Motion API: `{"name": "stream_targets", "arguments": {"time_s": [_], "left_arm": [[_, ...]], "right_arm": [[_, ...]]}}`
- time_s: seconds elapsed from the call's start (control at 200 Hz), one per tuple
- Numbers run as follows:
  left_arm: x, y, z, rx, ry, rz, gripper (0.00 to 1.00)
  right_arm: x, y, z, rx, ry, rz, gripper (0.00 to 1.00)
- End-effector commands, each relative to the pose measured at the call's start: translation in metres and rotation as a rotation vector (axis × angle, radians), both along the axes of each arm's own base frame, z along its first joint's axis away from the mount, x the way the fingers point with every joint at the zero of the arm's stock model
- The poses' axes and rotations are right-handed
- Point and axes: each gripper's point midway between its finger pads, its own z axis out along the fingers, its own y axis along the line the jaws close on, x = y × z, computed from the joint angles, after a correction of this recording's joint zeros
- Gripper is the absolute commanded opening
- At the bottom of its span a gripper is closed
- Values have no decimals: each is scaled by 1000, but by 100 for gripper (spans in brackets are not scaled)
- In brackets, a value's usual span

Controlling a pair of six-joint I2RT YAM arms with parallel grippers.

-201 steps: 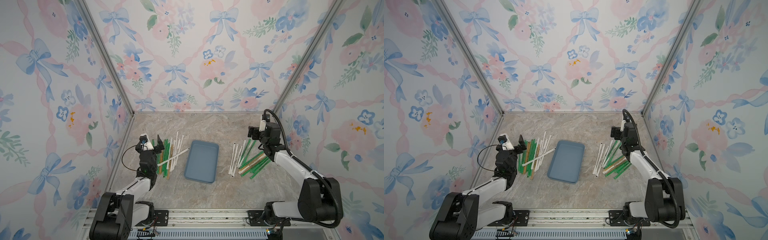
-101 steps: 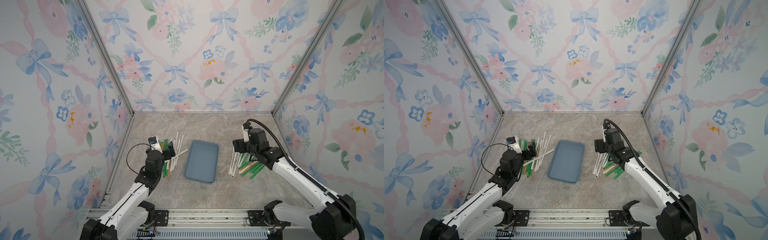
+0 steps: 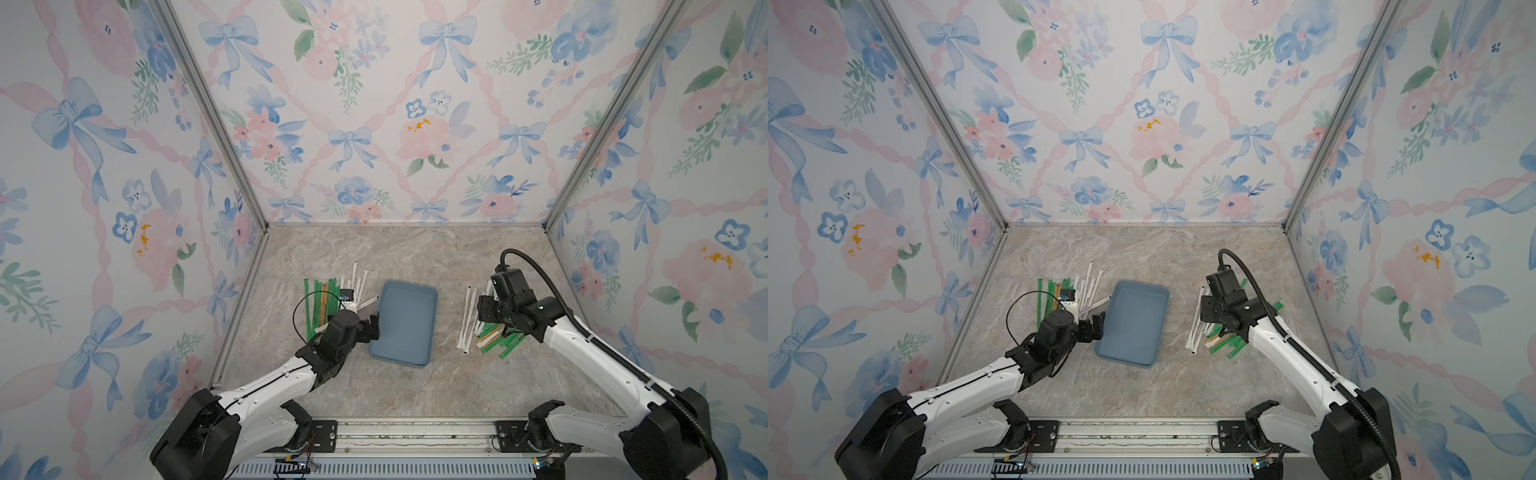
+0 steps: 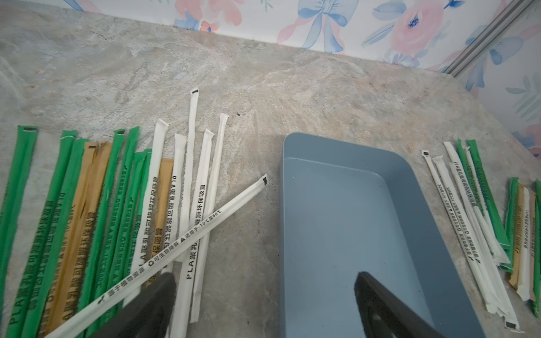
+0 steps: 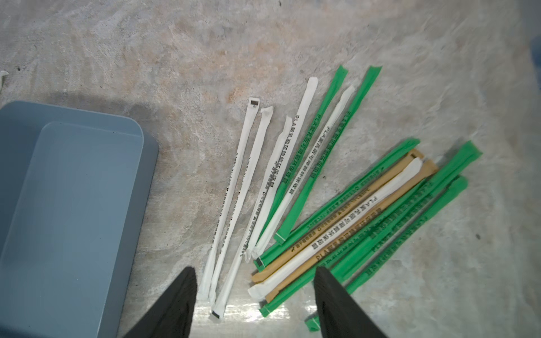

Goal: Put the straws into the storage box
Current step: Pick up the straw from the center of the board.

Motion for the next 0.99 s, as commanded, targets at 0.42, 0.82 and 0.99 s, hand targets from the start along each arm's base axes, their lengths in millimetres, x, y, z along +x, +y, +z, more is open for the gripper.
{"name": "stream_targets", "arguments": {"time_s": [0.42, 0.82, 0.99], "left_arm": [[-3, 9, -4, 42, 18, 55, 98], [-4, 13, -9, 56, 34, 73, 98], [-5, 13, -12, 63, 40, 72, 98]], "right_arm": [[33, 51, -68, 2, 214, 30, 51], [40, 50, -100, -60, 301, 19, 43], [38, 47, -106, -75, 318, 14, 42]]}}
